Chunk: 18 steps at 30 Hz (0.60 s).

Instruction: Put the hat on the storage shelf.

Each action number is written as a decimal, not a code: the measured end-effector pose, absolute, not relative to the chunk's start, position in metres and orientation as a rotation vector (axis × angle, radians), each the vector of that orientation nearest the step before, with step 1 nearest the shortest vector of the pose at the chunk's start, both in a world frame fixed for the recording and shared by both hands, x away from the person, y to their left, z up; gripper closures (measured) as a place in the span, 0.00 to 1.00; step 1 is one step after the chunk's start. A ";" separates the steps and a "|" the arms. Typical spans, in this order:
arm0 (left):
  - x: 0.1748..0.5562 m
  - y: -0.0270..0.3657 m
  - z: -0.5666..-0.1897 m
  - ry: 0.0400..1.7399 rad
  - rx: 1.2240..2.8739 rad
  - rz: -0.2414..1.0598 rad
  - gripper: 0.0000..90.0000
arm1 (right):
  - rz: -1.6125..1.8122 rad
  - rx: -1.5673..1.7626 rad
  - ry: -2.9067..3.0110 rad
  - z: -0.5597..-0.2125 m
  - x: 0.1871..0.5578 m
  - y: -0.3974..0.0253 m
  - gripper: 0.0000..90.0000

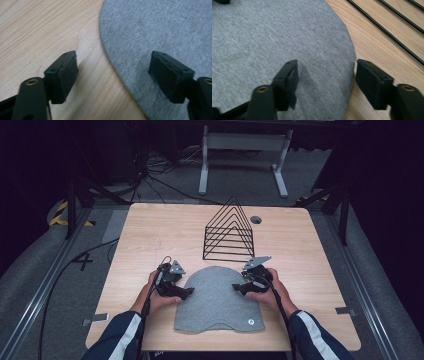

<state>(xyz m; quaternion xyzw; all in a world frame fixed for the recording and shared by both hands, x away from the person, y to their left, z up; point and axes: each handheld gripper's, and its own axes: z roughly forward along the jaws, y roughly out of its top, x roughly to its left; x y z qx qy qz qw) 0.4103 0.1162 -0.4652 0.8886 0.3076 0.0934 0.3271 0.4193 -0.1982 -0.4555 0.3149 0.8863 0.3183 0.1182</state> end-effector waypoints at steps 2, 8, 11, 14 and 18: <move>0.409 0.114 -0.463 0.804 2.342 0.238 0.35 | 0.932 0.921 2.590 -0.455 0.417 -0.197 0.50; 0.408 0.111 -0.463 0.790 2.327 0.237 0.47 | 0.947 0.922 2.595 -0.454 0.416 -0.198 0.64; 0.408 0.107 -0.463 0.772 2.321 0.234 0.55 | 0.961 0.919 2.599 -0.454 0.416 -0.200 0.72; 0.408 0.106 -0.461 0.769 2.335 0.221 0.60 | 0.978 0.924 2.604 -0.454 0.417 -0.202 0.79; 0.408 0.107 -0.462 0.752 2.322 0.203 0.70 | 1.003 0.920 2.619 -0.454 0.417 -0.203 0.88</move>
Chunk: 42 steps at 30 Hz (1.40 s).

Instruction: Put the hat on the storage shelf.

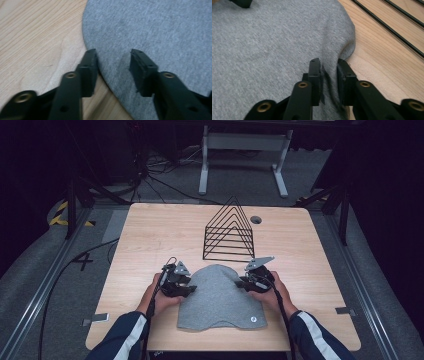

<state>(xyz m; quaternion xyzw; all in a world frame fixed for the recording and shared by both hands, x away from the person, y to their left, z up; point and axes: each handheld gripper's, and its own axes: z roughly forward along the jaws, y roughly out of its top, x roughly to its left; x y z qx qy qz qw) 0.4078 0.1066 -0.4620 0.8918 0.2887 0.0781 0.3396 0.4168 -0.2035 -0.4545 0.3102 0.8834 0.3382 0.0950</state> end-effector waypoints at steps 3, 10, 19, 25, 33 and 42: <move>0.408 0.108 -0.462 0.739 2.318 0.193 0.83 | 0.999 0.922 2.618 -0.454 0.416 -0.203 0.90; 0.405 0.108 -0.458 0.707 2.294 0.186 0.95 | 1.062 0.873 2.577 -0.443 0.409 -0.208 0.93; 0.391 0.114 -0.416 0.619 2.175 0.290 0.95 | 1.159 0.778 2.476 -0.409 0.391 -0.219 0.93; 0.384 0.102 -0.385 0.540 2.143 0.373 0.95 | 1.195 0.720 2.379 -0.380 0.378 -0.228 0.94; 0.387 0.092 -0.331 0.448 2.105 0.455 0.95 | 1.232 0.659 2.295 -0.337 0.371 -0.241 0.94; 0.394 0.080 -0.277 0.386 2.068 0.575 0.95 | 1.266 0.636 2.200 -0.280 0.376 -0.253 0.93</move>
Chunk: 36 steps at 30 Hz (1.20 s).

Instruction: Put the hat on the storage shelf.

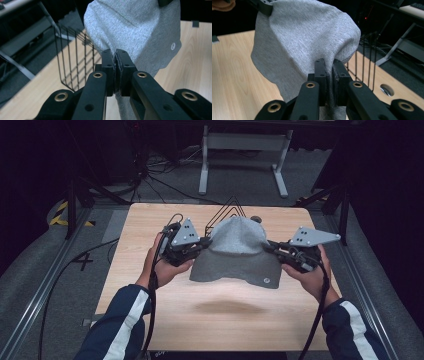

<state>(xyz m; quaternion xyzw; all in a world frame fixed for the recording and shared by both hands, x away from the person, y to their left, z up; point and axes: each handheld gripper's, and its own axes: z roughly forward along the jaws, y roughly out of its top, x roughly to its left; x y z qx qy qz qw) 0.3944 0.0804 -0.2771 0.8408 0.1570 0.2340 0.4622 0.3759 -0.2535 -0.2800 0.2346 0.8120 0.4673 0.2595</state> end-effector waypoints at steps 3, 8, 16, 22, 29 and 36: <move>0.401 0.079 -0.266 0.383 2.056 0.588 0.95 | 1.262 0.646 2.179 -0.262 0.380 -0.257 0.93; 0.409 0.074 -0.246 0.367 2.043 0.608 0.96 | 1.248 0.629 2.134 -0.236 0.384 -0.258 0.93; 0.425 0.071 -0.210 0.377 1.992 0.658 0.96 | 1.239 0.620 2.064 -0.201 0.396 -0.255 0.93; 0.445 0.073 -0.191 0.411 1.975 0.687 0.96 | 1.230 0.627 2.025 -0.183 0.415 -0.251 0.93; 0.468 0.073 -0.188 0.456 1.976 0.693 0.96 | 1.216 0.639 2.024 -0.178 0.438 -0.246 0.94; 0.488 0.070 -0.185 0.474 1.971 0.693 0.96 | 1.185 0.648 2.032 -0.174 0.457 -0.239 0.94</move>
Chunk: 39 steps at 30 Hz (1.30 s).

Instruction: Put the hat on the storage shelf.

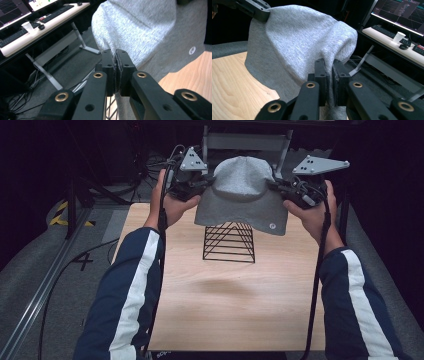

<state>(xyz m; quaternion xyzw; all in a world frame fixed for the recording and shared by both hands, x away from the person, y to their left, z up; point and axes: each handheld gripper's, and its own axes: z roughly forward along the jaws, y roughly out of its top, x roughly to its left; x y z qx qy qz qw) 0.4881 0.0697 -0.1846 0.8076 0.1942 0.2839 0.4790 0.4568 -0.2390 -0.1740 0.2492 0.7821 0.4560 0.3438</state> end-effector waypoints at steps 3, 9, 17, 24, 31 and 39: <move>0.498 0.068 -0.187 0.493 1.984 0.690 0.96 | 1.178 0.659 2.034 -0.173 0.465 -0.237 0.94; 0.512 0.066 -0.201 0.518 1.988 0.652 0.96 | 1.171 0.687 2.049 -0.181 0.479 -0.235 0.94; 0.513 0.071 -0.215 0.539 1.974 0.613 0.96 | 1.180 0.684 2.080 -0.194 0.481 -0.235 0.94; 0.500 0.077 -0.213 0.504 1.964 0.607 0.96 | 1.212 0.656 2.086 -0.196 0.470 -0.236 0.94; 0.496 0.076 -0.223 0.503 1.976 0.599 0.96 | 1.207 0.651 2.105 -0.205 0.467 -0.235 0.94; 0.505 0.067 -0.254 0.535 2.008 0.566 0.96 | 1.190 0.676 2.140 -0.225 0.474 -0.231 0.94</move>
